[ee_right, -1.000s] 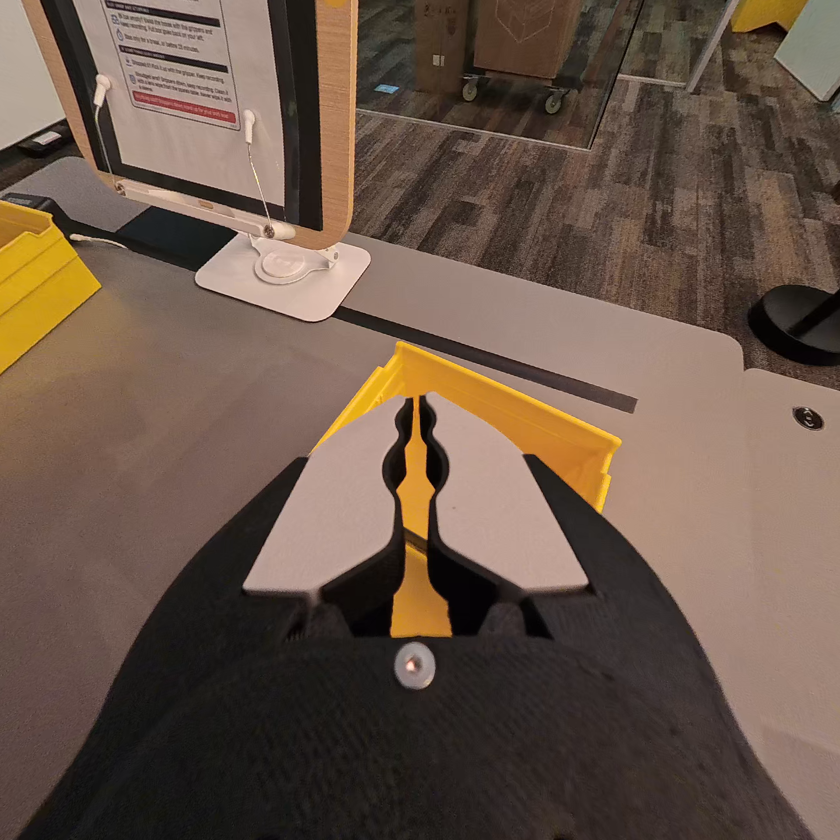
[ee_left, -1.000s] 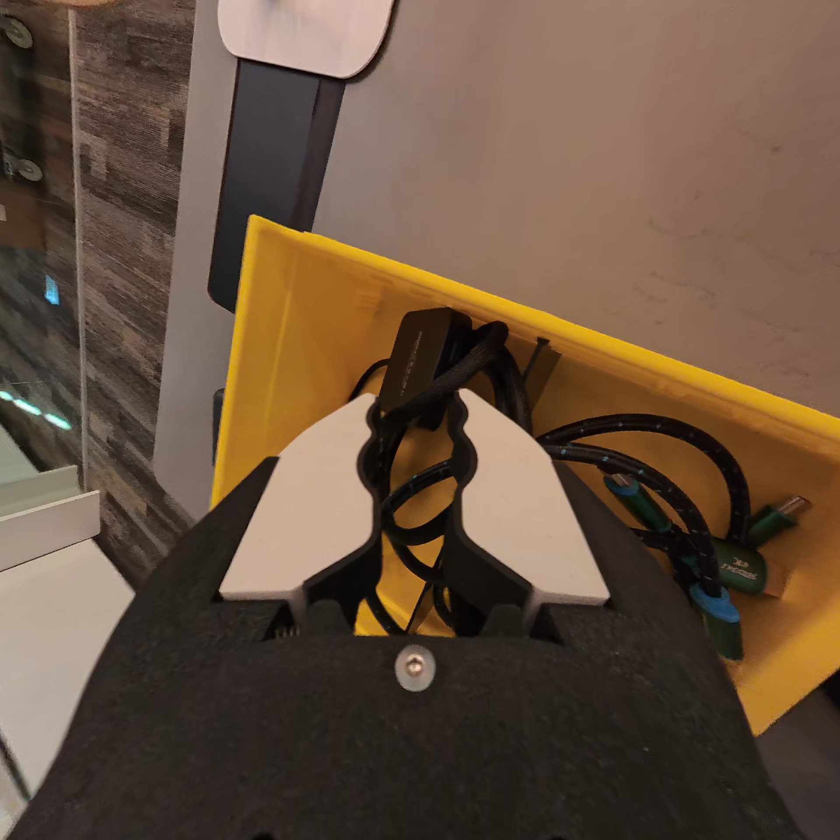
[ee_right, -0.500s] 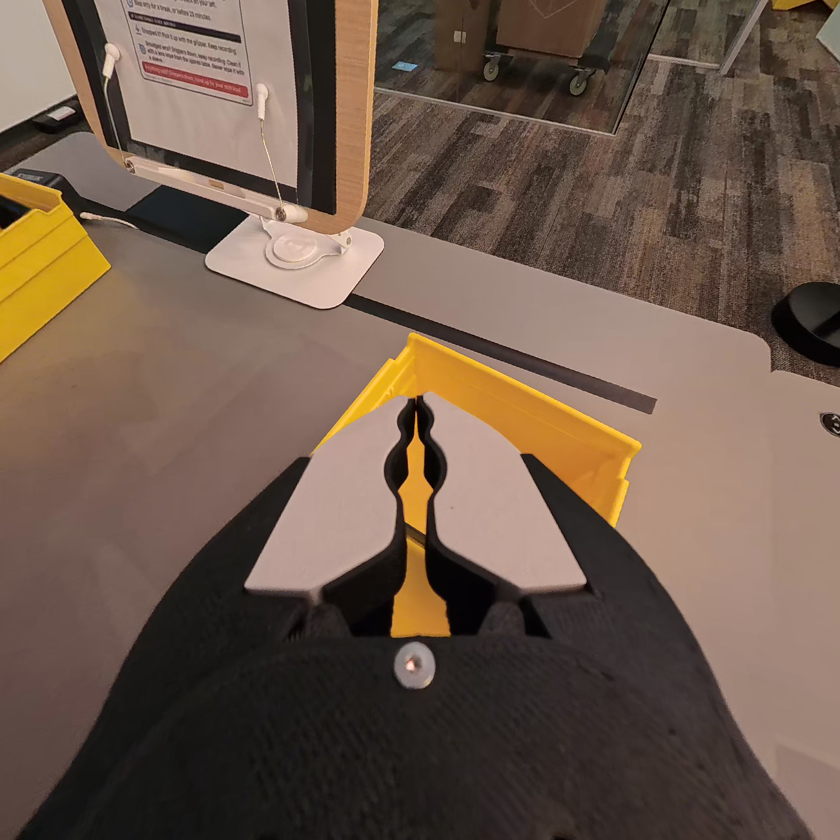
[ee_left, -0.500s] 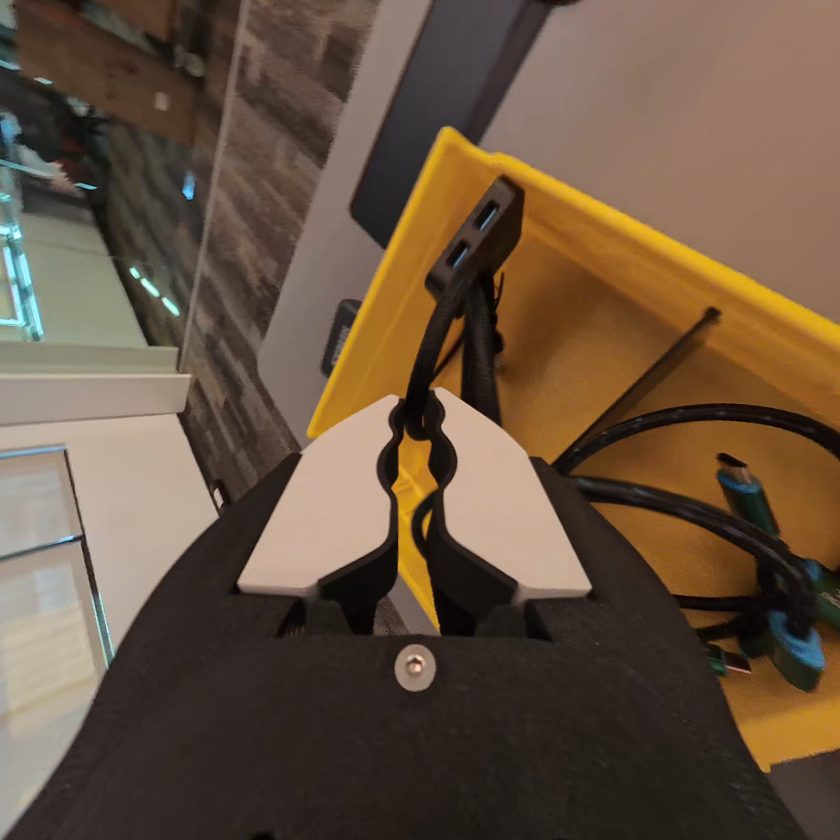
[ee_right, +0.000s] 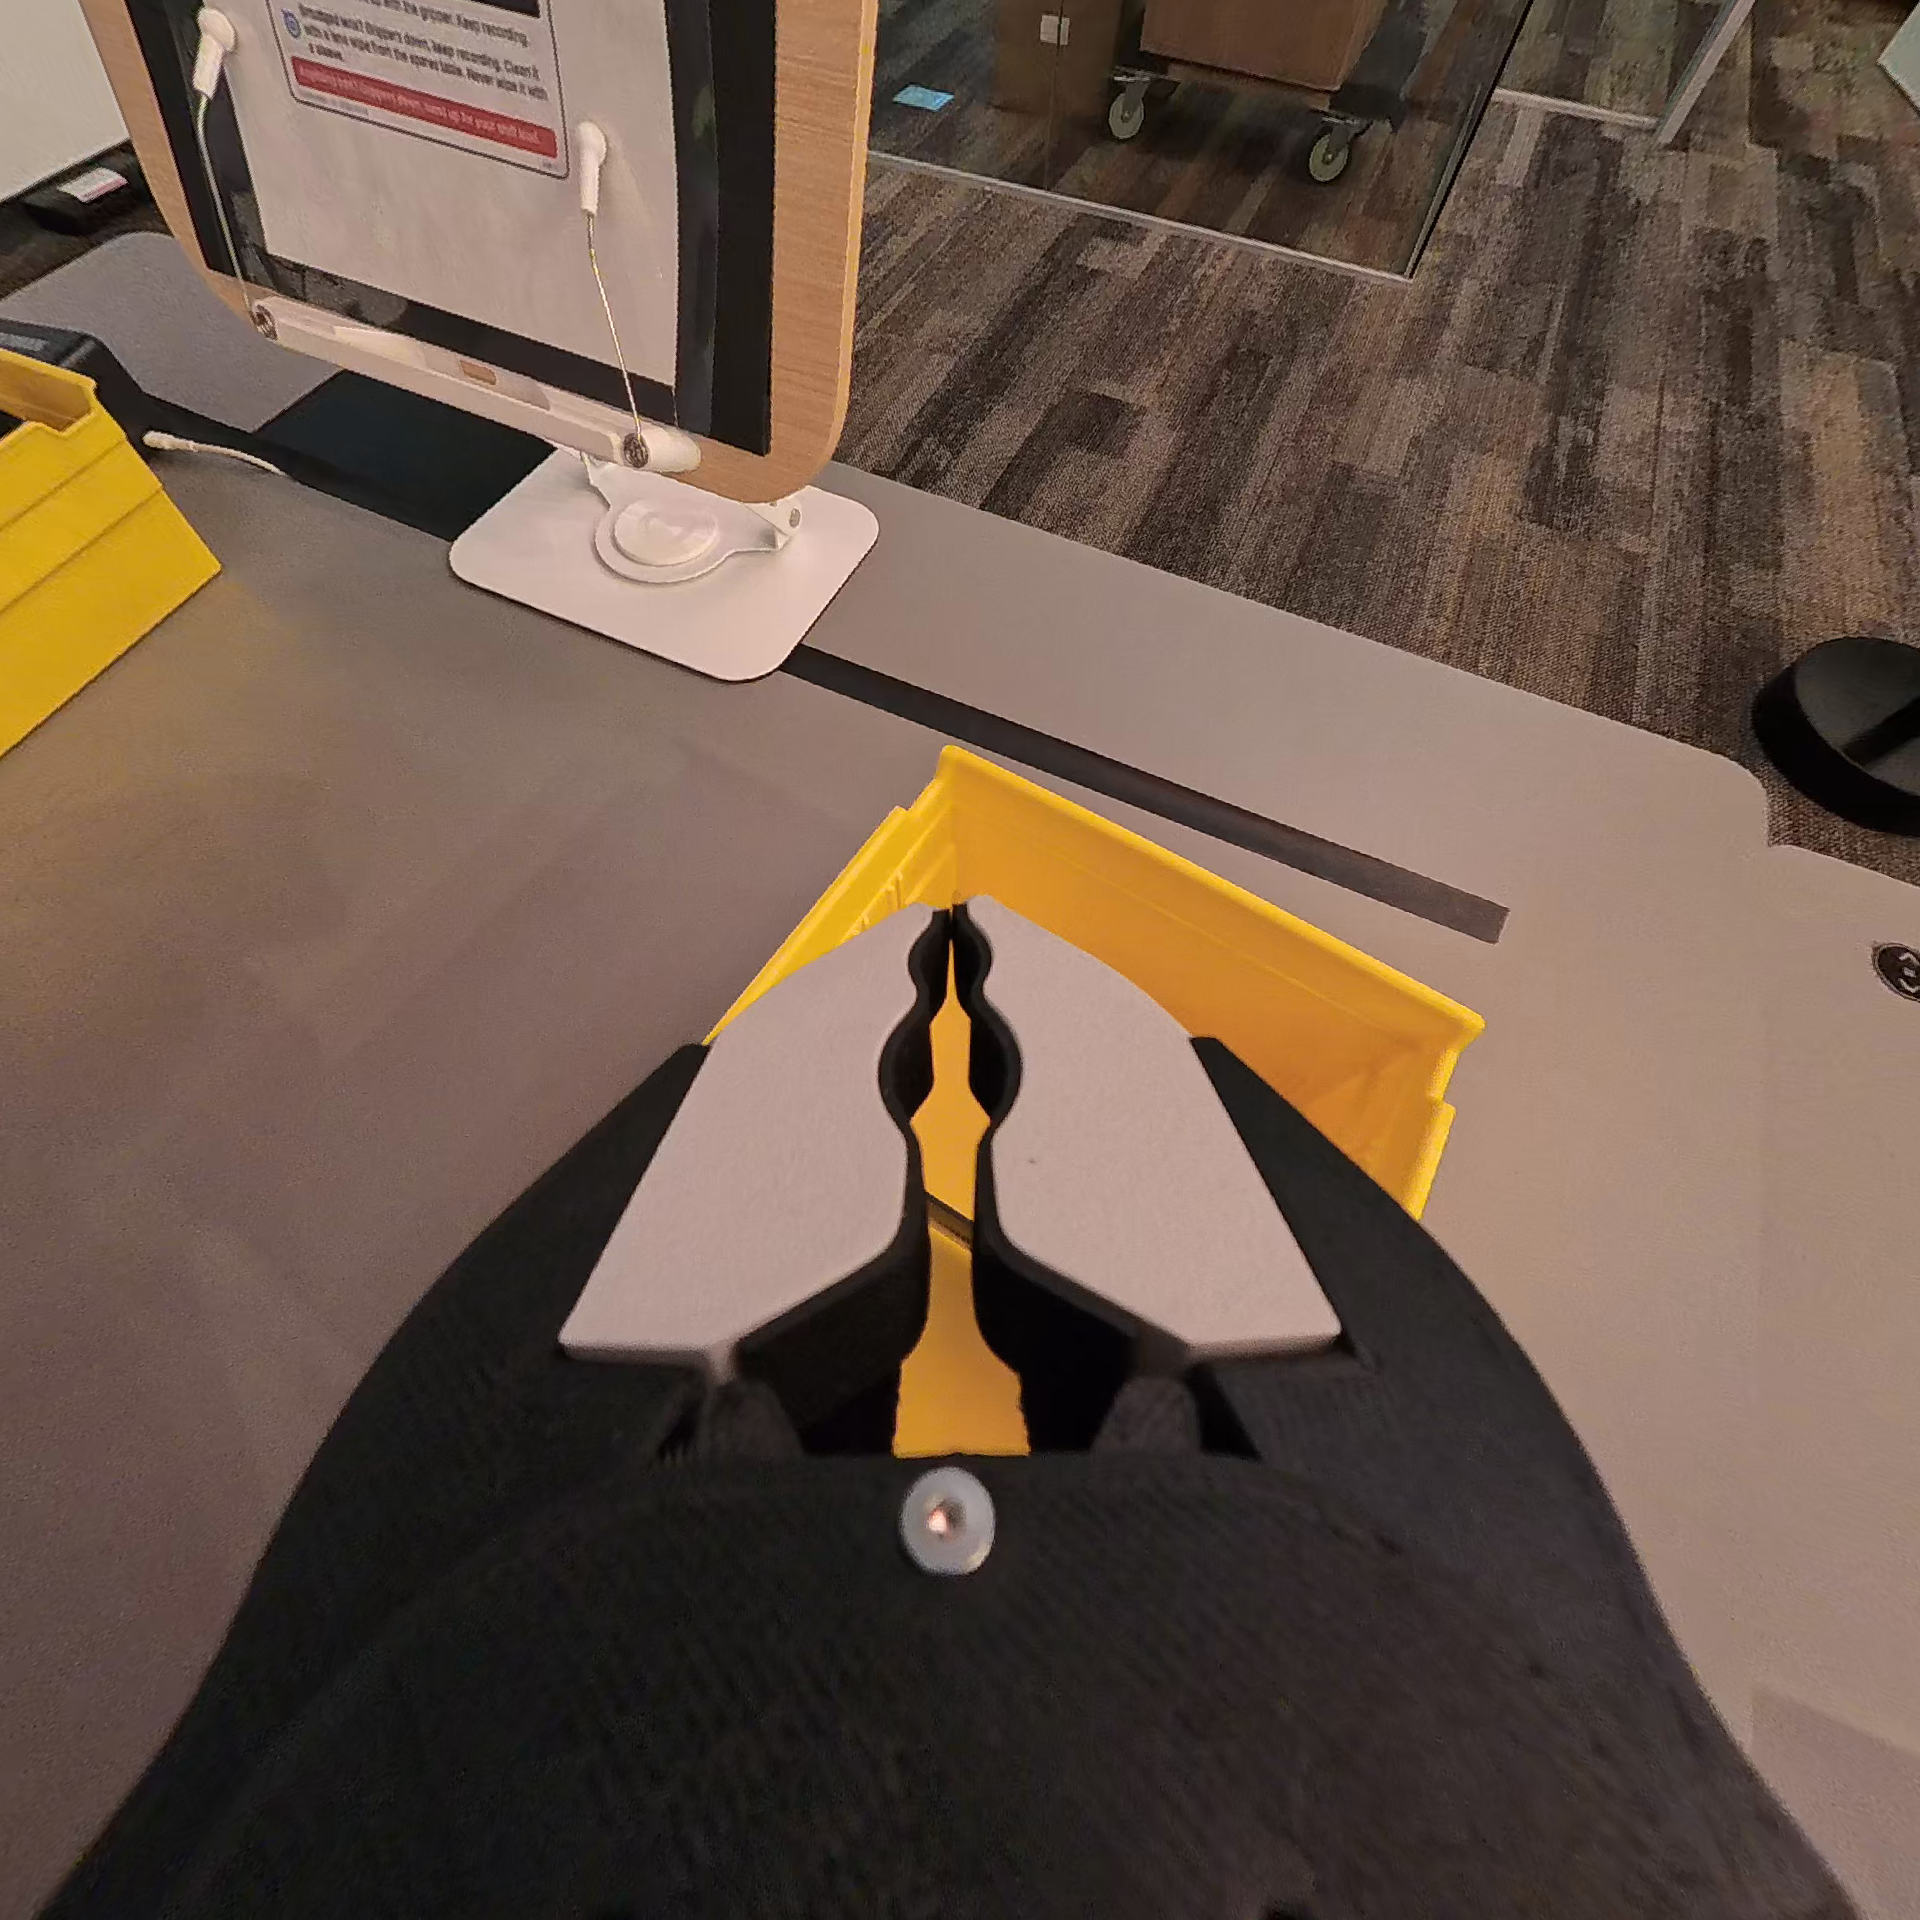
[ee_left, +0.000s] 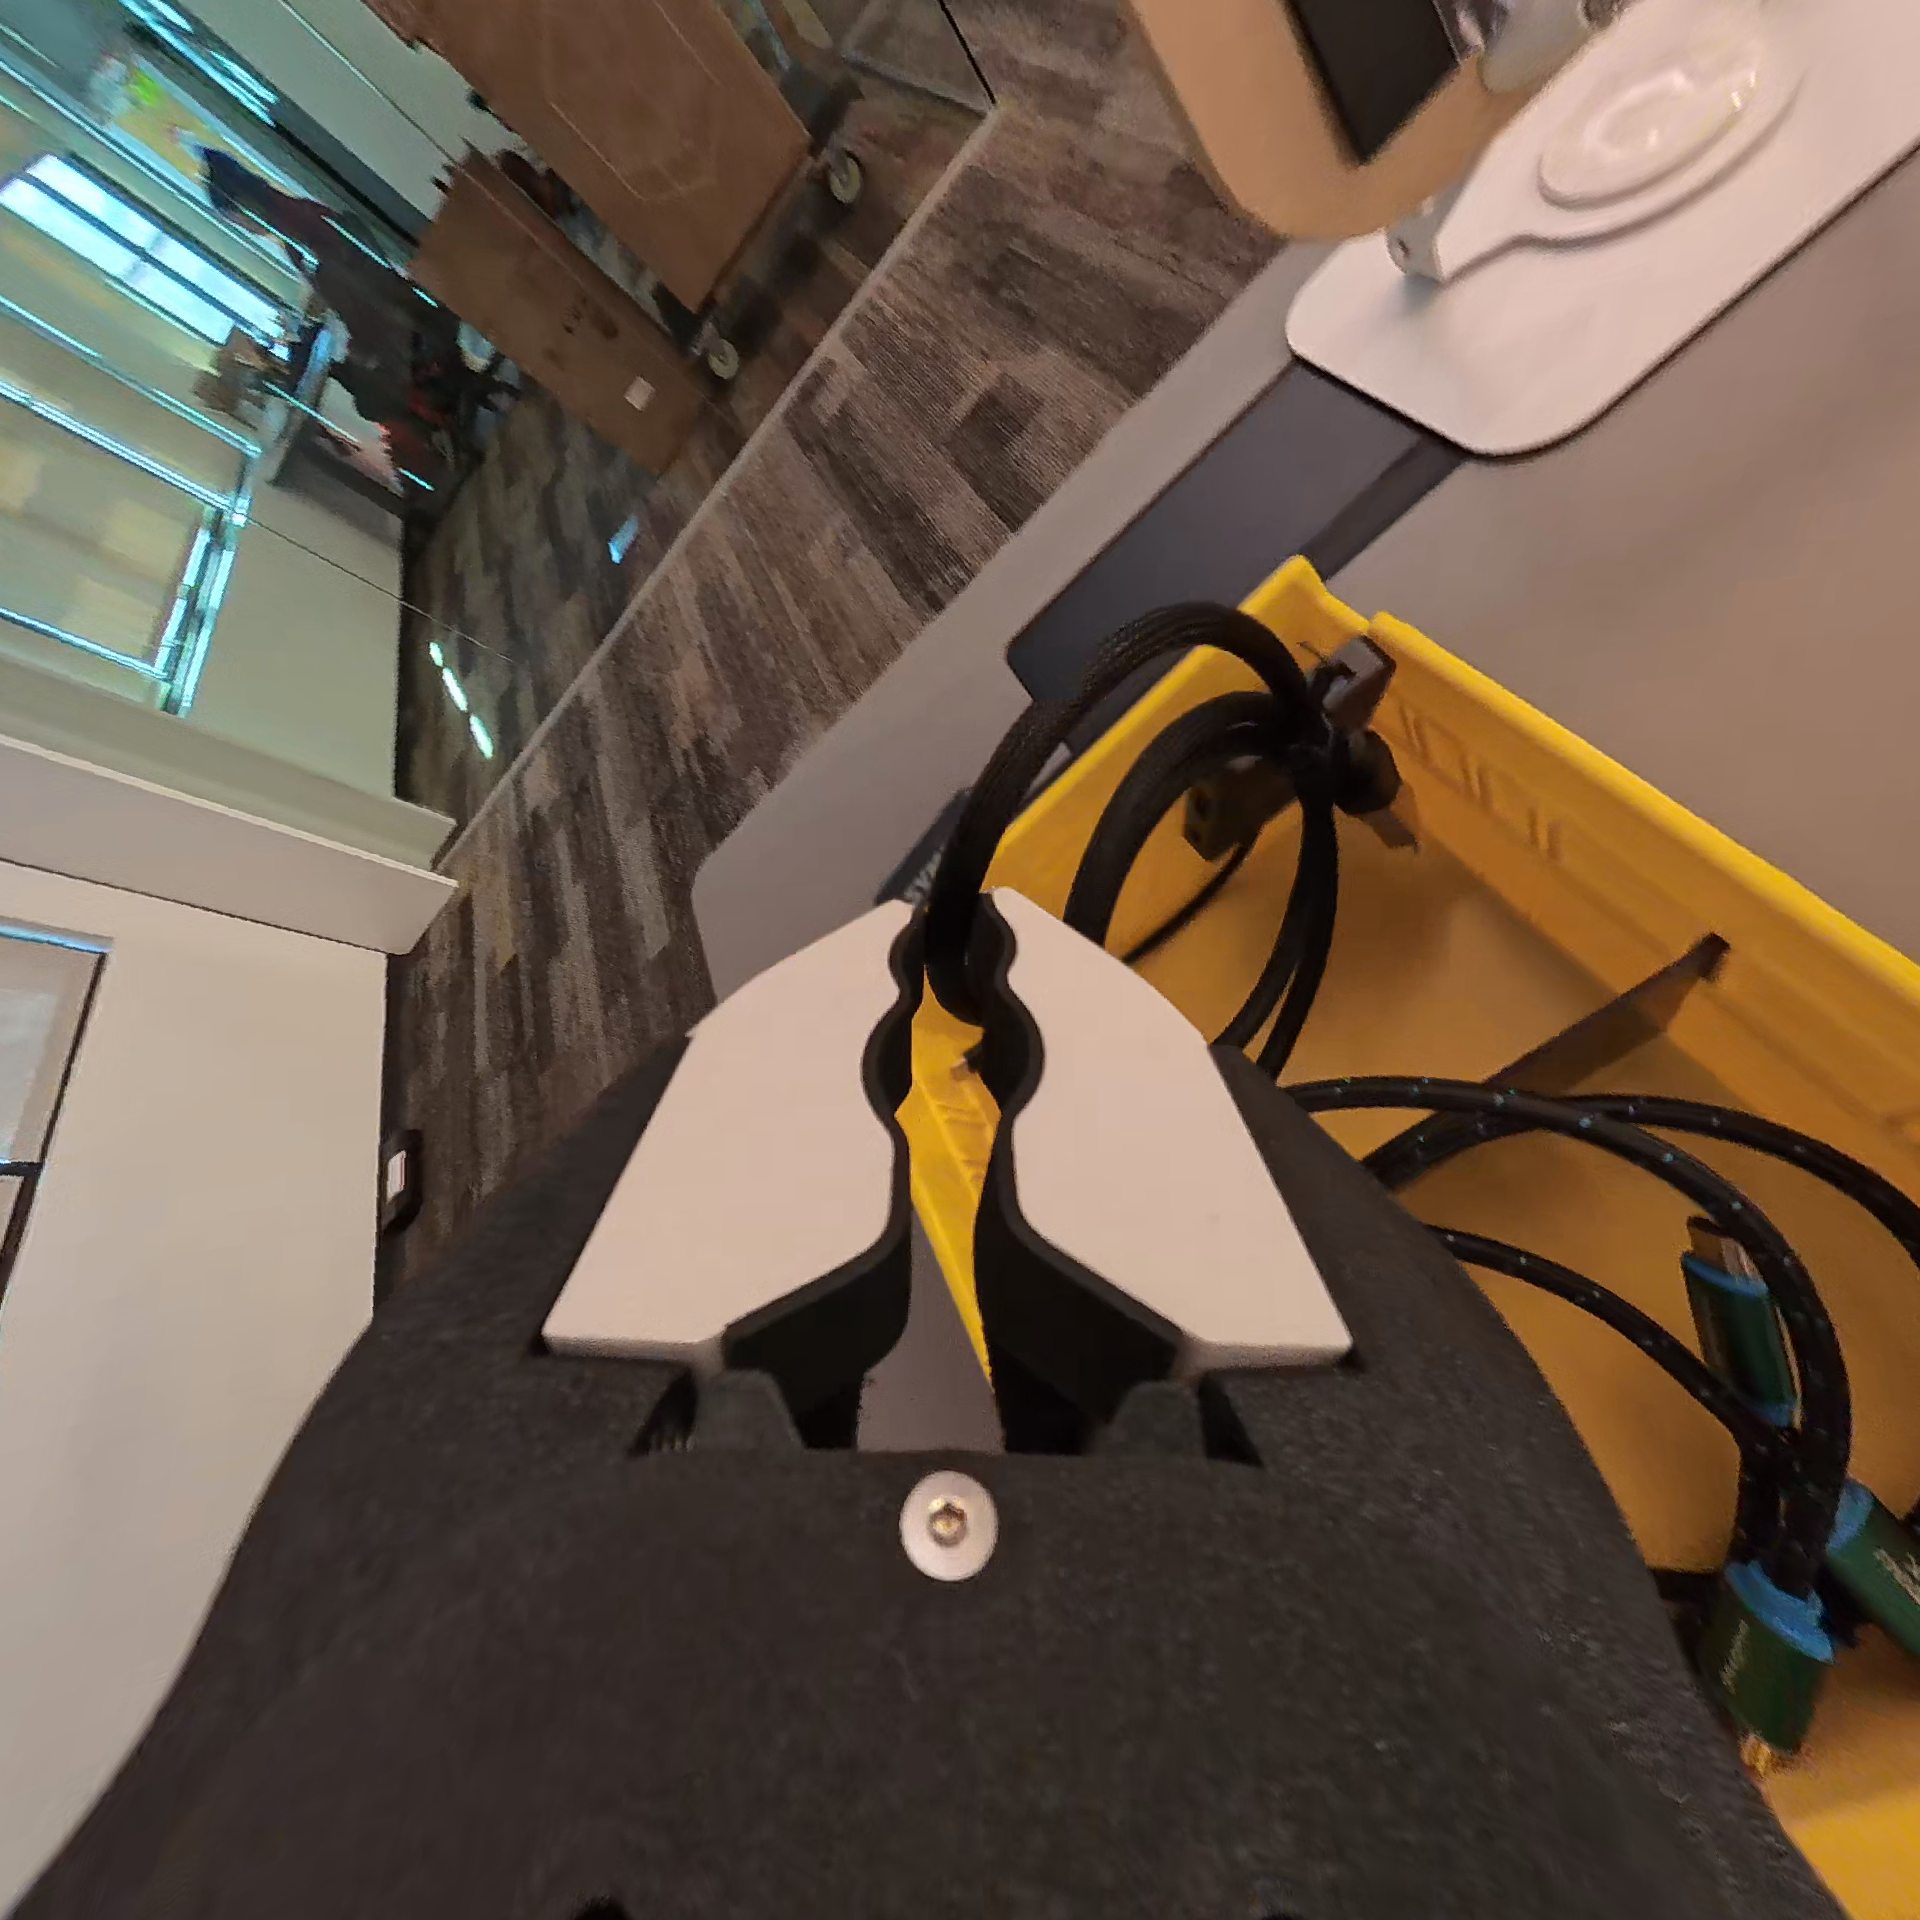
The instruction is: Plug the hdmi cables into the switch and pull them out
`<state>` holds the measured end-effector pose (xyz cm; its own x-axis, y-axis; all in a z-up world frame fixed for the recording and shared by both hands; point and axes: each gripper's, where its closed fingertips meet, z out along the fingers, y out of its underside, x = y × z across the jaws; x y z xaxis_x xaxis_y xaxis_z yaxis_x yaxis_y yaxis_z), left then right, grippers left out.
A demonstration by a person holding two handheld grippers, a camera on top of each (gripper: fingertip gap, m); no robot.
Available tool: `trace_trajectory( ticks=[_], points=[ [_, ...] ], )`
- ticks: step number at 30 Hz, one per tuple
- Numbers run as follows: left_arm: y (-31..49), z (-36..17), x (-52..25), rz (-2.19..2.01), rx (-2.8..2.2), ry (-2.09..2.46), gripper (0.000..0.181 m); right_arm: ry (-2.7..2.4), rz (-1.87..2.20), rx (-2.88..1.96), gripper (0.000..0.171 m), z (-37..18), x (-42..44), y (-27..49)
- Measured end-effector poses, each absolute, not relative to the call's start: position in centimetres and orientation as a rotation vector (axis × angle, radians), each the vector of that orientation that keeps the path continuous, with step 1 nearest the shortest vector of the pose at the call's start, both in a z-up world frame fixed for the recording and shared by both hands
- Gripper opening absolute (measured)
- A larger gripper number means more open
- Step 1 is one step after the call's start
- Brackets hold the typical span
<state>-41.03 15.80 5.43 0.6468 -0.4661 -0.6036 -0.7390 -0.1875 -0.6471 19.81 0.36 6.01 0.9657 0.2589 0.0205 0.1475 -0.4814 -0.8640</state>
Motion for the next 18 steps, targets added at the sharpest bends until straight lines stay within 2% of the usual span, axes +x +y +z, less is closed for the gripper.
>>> trace_trajectory(
  ticks=[1,12,18],
  points=[
    [15.8,6.1,-41.1,0.326,-1.814,0.934,0.008,-0.287,0.134,-2.083,0.002,6.0,19.8,0.4],
    [15.6,13.2,-41.8,0.235,-1.552,0.571,0.007,-0.321,0.120,-2.091,0.002,5.6,18.7,1.1],
    [14.7,15.1,-41.1,0.156,-1.463,0.490,0.007,-0.369,0.105,-2.111,0.002,5.0,17.4,1.7]
  ],
)
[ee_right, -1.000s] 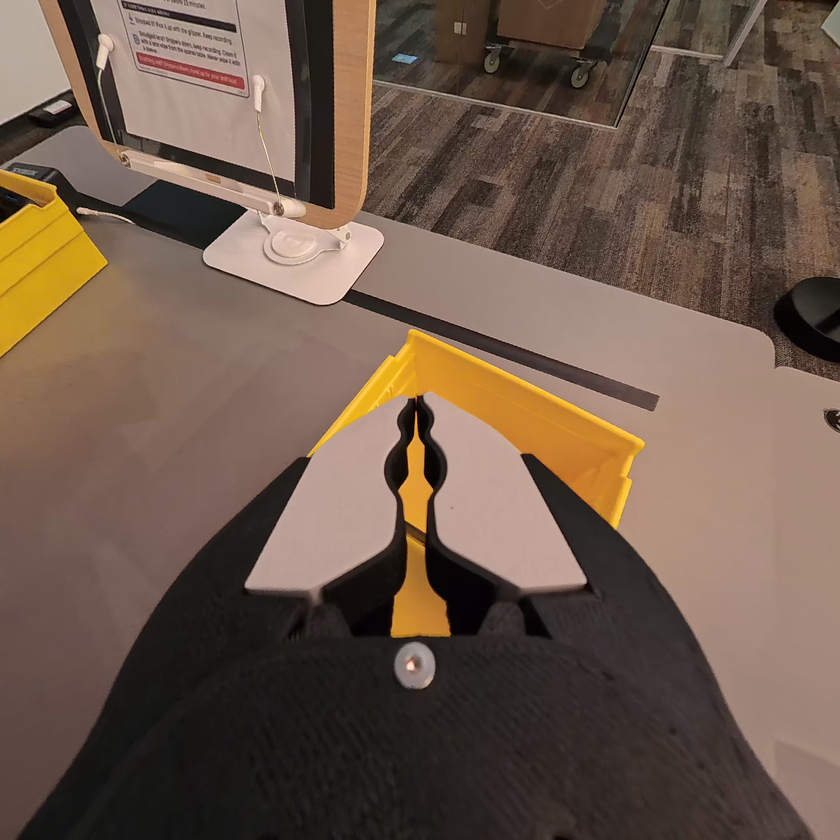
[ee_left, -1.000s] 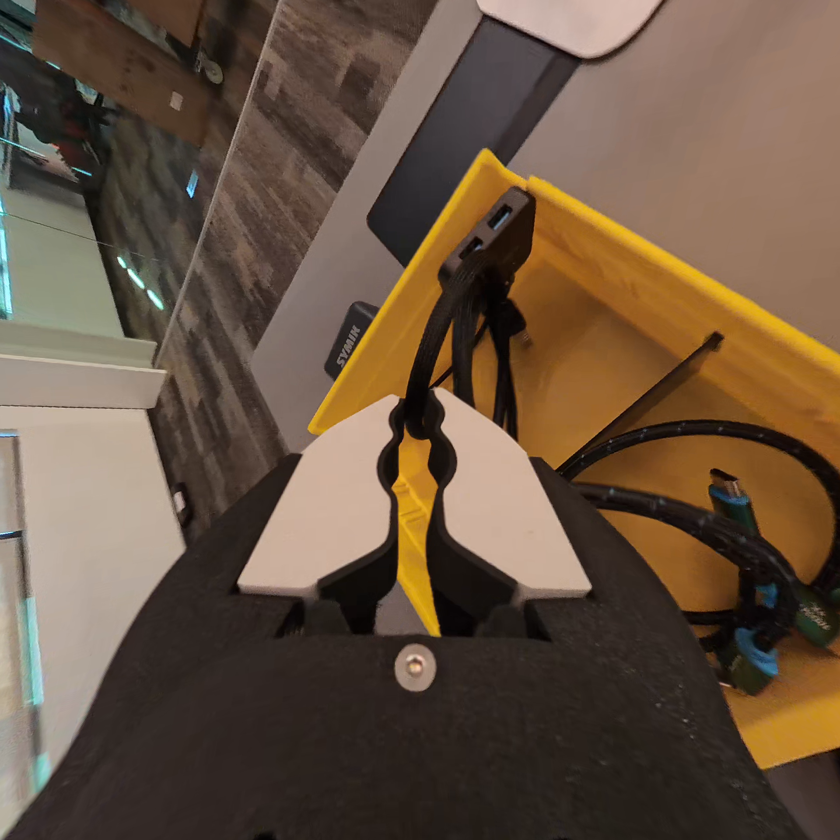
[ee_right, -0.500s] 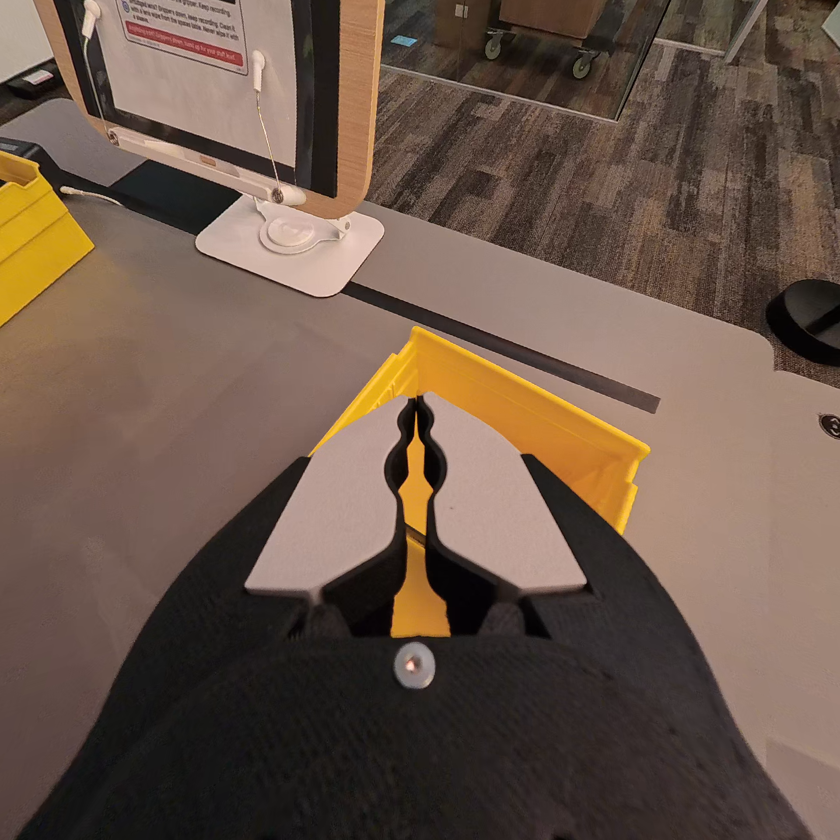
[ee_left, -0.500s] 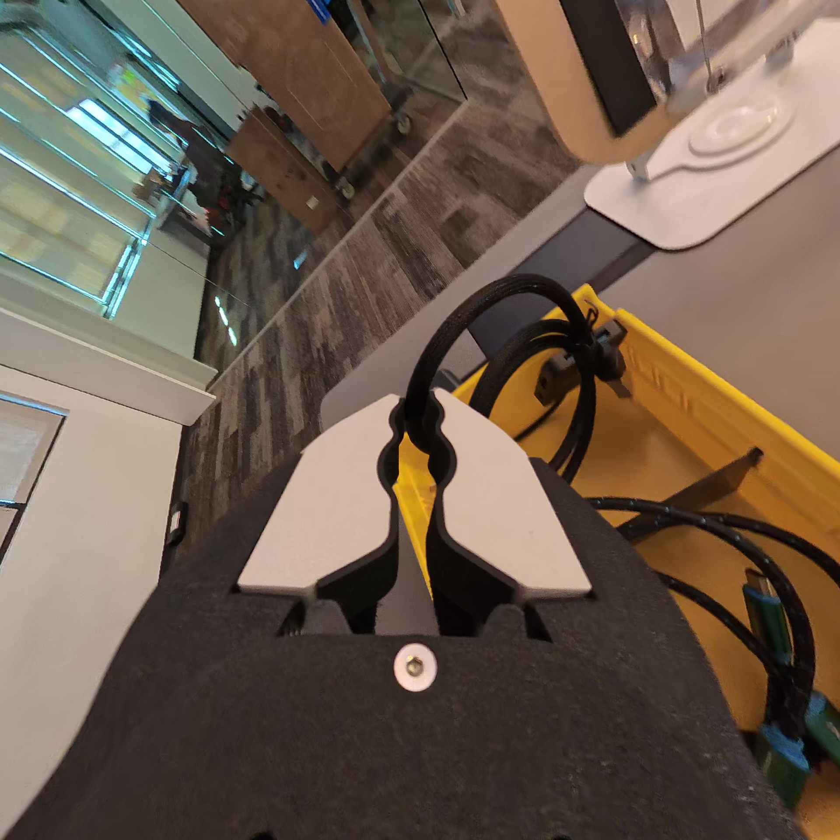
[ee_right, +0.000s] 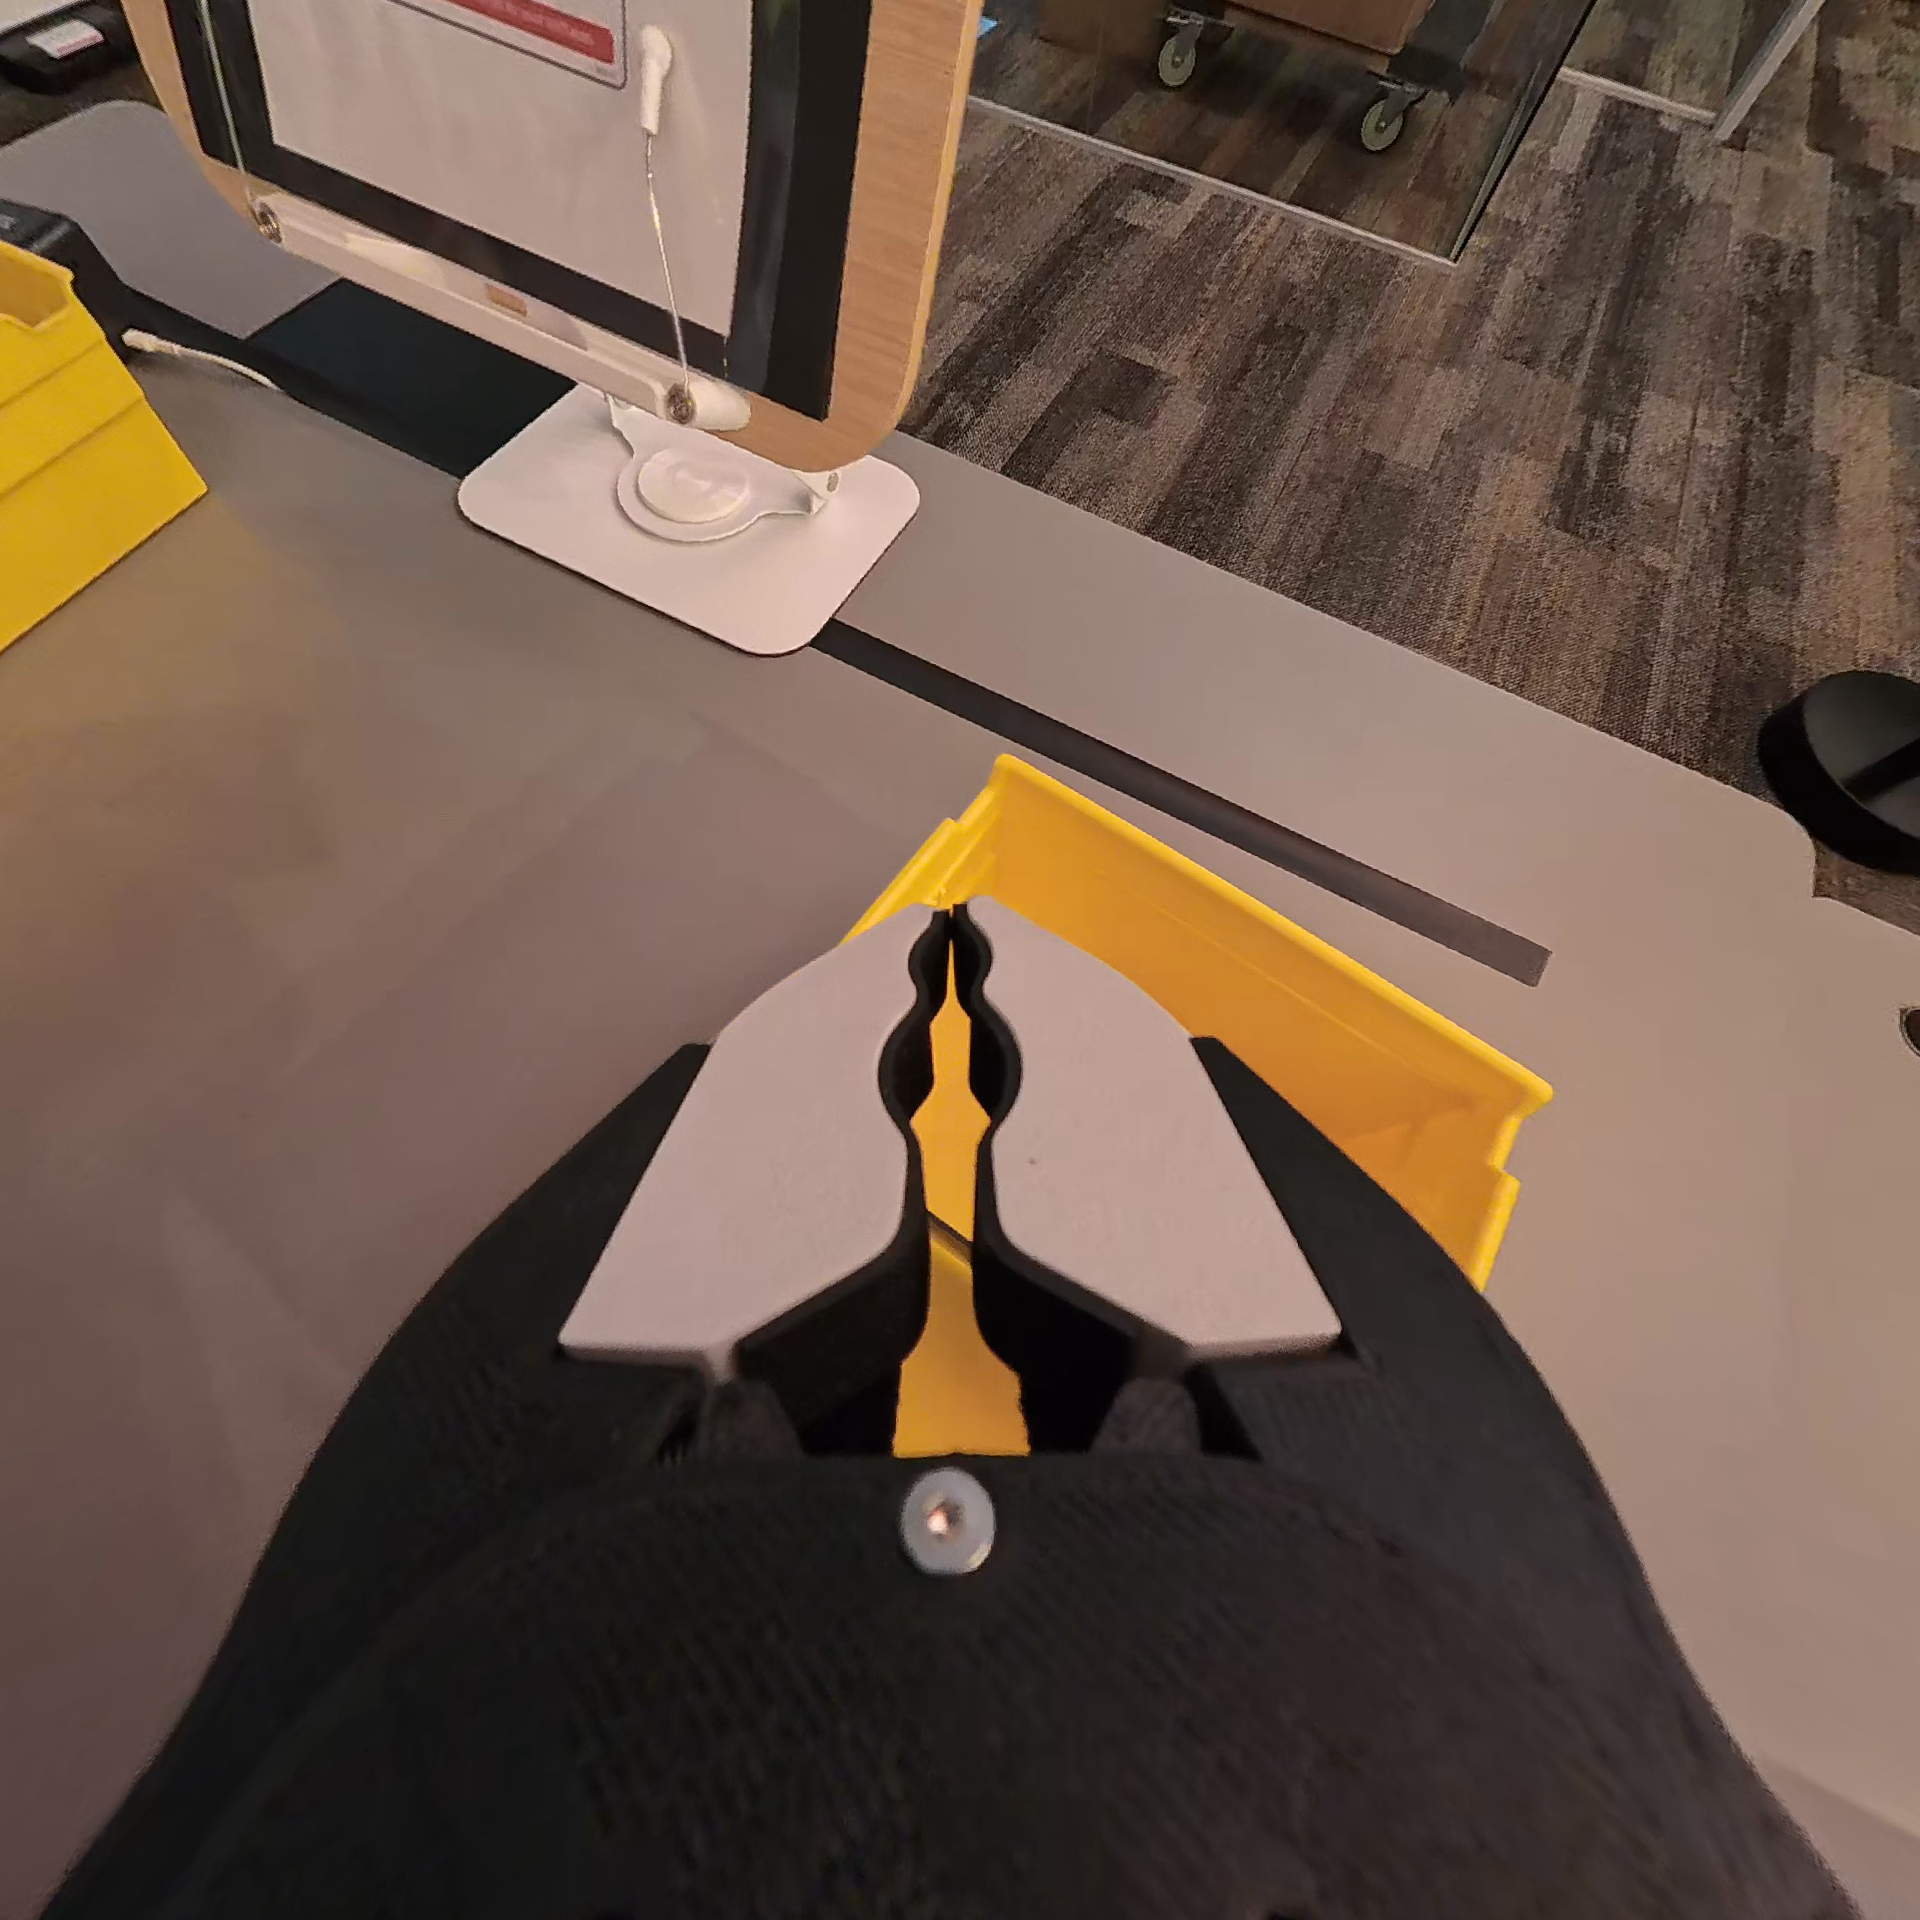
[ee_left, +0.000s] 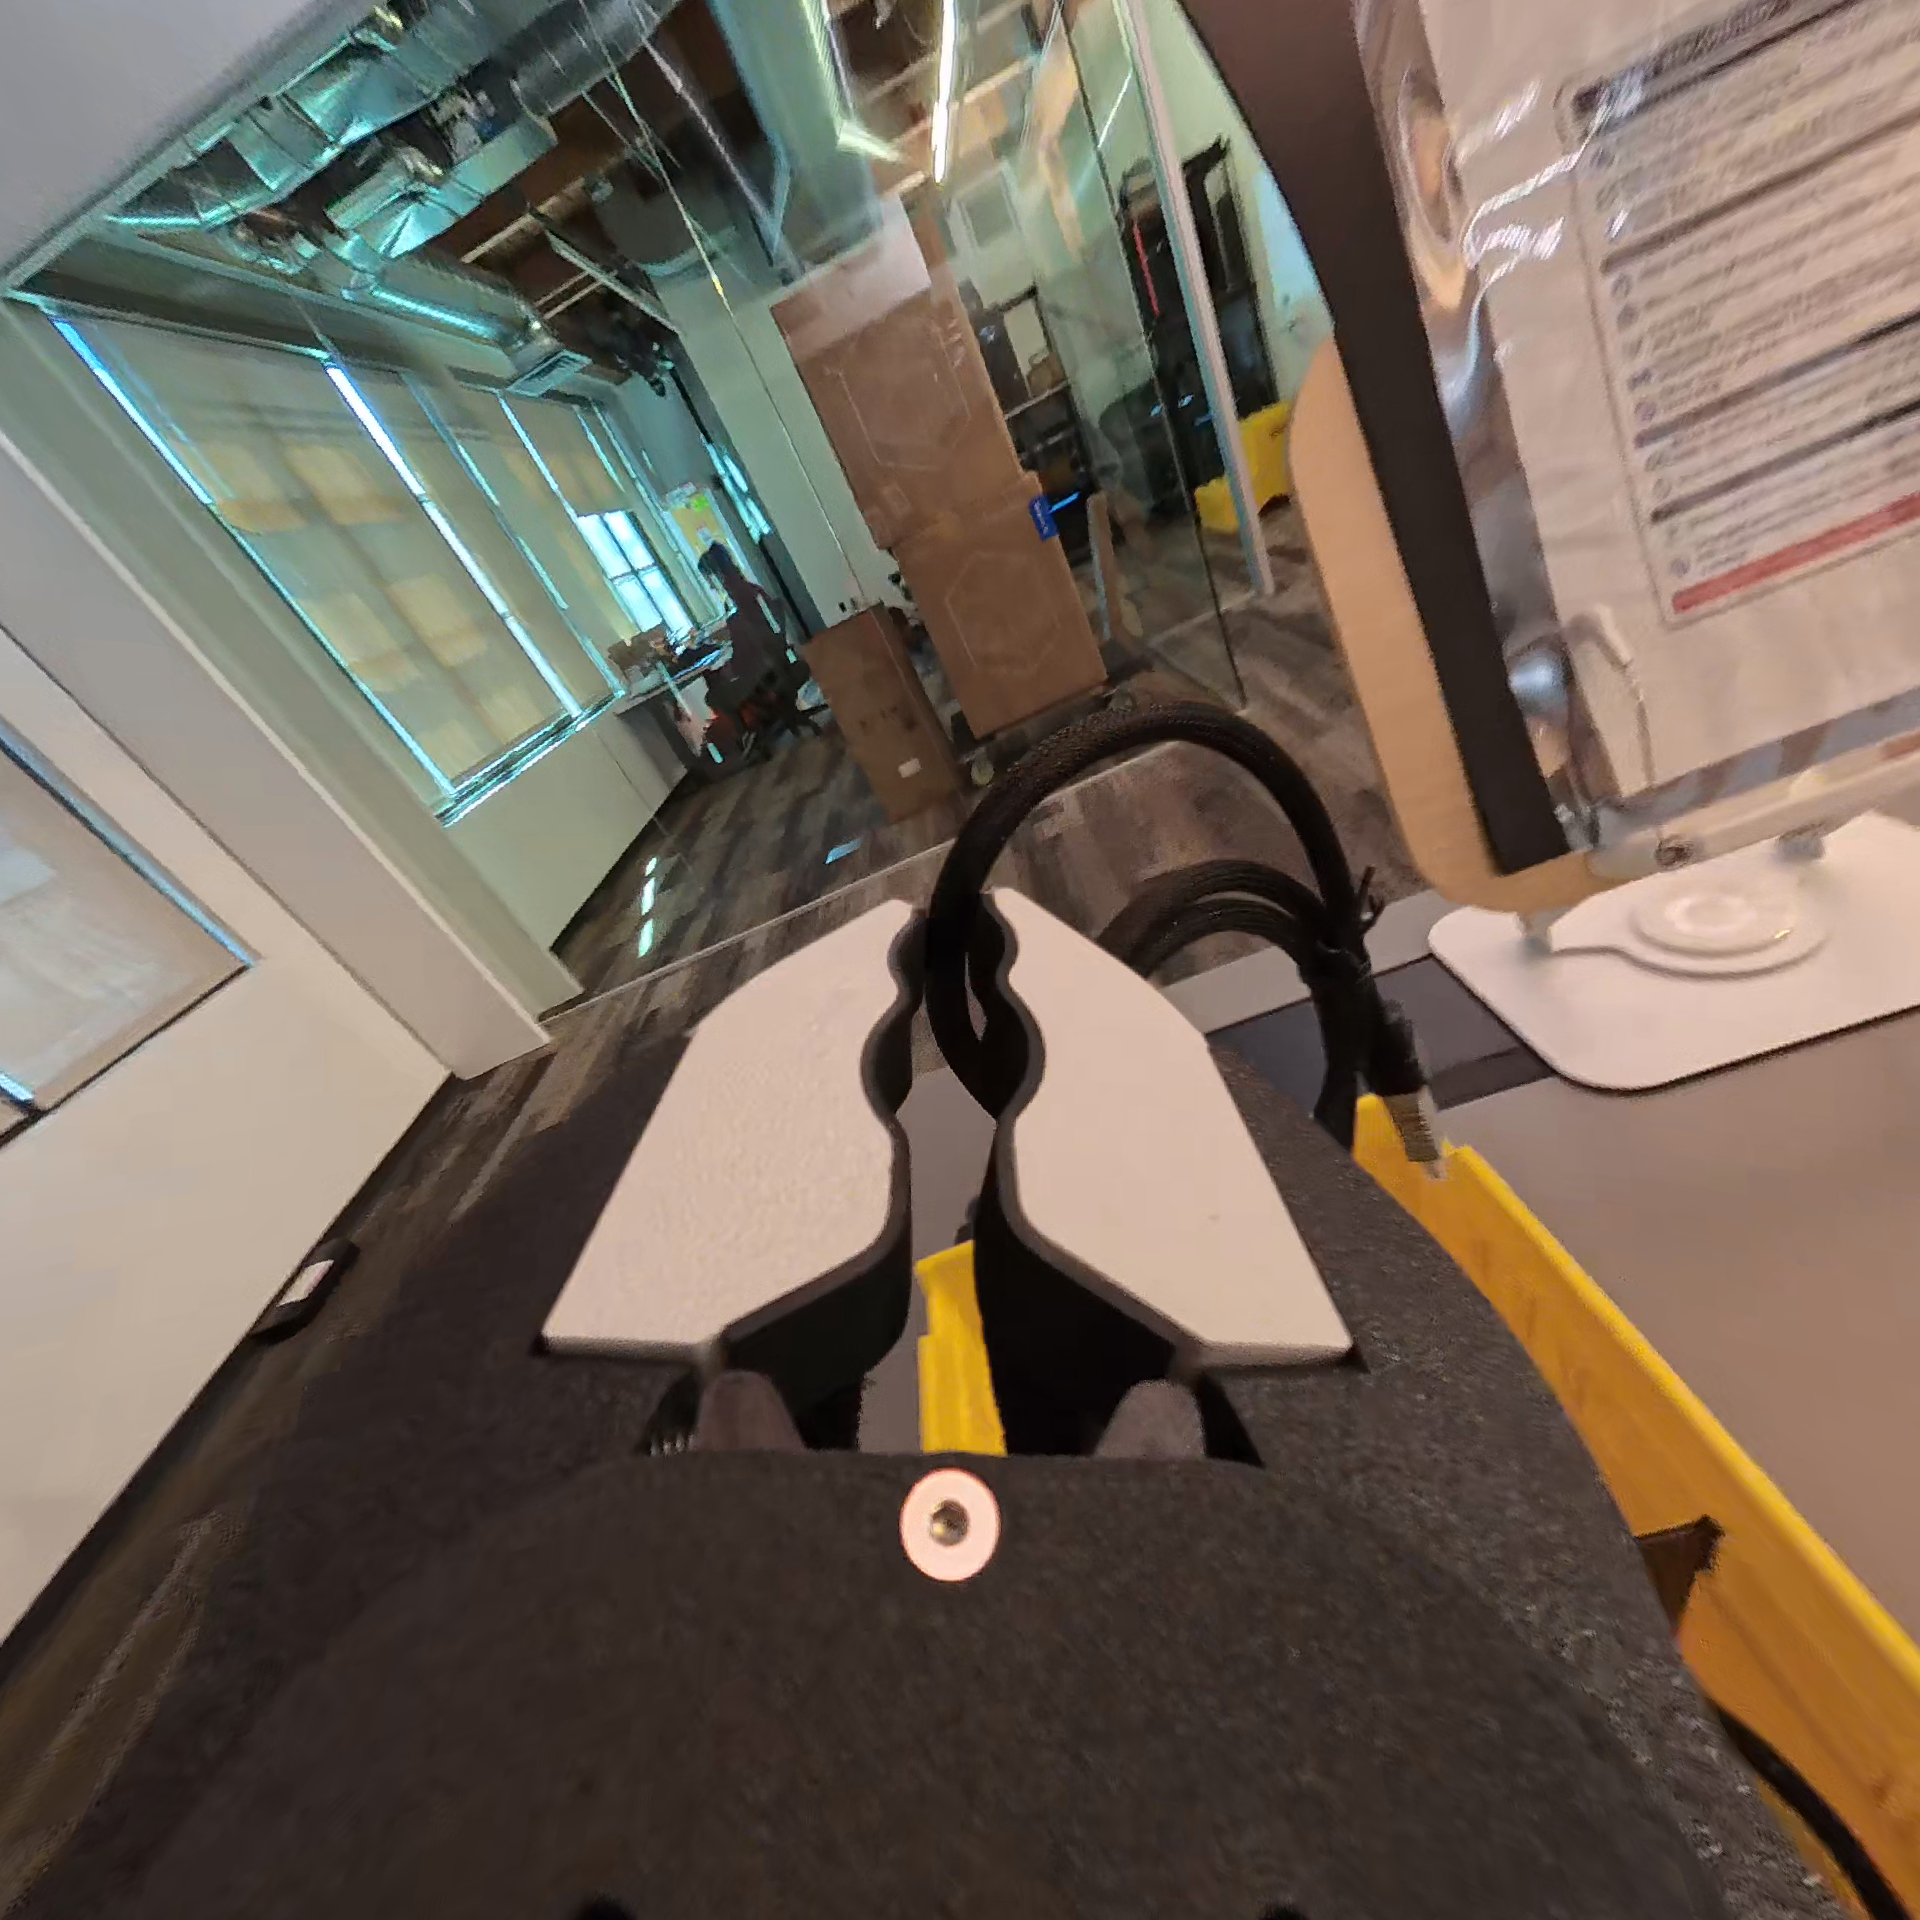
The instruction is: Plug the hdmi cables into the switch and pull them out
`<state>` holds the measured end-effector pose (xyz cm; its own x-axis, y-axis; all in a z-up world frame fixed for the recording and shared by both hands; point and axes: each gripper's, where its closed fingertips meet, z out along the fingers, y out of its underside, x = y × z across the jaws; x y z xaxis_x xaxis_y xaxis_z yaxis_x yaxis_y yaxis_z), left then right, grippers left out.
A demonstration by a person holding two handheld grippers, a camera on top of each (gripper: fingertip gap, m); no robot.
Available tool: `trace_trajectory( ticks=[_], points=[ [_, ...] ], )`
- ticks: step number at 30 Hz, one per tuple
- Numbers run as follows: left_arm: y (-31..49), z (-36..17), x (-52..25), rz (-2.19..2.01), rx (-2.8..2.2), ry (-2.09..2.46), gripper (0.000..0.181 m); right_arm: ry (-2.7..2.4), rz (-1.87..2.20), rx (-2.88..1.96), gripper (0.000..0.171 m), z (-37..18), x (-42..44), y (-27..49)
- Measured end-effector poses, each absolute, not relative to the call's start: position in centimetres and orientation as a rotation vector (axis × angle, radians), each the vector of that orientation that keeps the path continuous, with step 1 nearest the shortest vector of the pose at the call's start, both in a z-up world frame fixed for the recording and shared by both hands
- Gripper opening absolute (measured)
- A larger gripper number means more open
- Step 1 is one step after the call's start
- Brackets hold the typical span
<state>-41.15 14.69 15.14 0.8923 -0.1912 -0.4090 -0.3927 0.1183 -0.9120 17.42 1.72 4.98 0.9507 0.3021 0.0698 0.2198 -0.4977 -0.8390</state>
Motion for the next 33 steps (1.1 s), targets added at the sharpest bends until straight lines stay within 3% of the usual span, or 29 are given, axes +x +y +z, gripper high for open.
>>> trace_trajectory(
  ticks=[9,14,19,22,24,28,29,30,31,33],
  points=[
    [11.2,17.9,-35.7,-0.129,-1.369,0.546,0.007,-0.446,0.059,-2.075,0.002,5.2,14.7,2.9],
    [8.2,17.8,-29.7,-0.410,-1.385,0.684,0.008,-0.583,0.190,-1.895,0.008,7.8,8.8,2.9],
    [5.9,15.9,-23.5,-0.495,-1.397,0.855,0.007,-0.783,0.632,-1.624,0.035,10.9,-2.5,-0.1],
    [5.2,14.2,-20.3,-0.467,-1.404,0.930,0.007,-0.813,0.835,-1.557,0.079,10.5,-7.9,-1.4],
    [4.8,13.1,-18.4,-0.452,-1.398,0.978,0.007,-0.806,0.842,-1.580,0.082,9.1,-10.0,-1.0],
    [3.7,11.0,-15.6,-0.468,-1.408,1.072,0.007,-0.704,0.620,-1.779,0.080,4.2,-9.6,2.7],
    [3.4,10.3,-15.0,-0.487,-1.425,1.106,0.007,-0.721,0.613,-1.820,0.067,3.2,-9.4,3.0],
    [3.0,9.6,-14.4,-0.508,-1.446,1.139,0.007,-0.782,0.650,-1.842,0.034,2.5,-9.6,2.6],
    [2.7,9.0,-13.9,-0.528,-1.465,1.166,0.008,-0.843,0.678,-1.871,0.013,2.0,-9.5,2.0],
    [2.5,8.0,-13.4,-0.544,-1.510,1.195,0.007,-0.896,0.679,-1.984,0.010,1.4,-8.8,1.1]
  ],
)
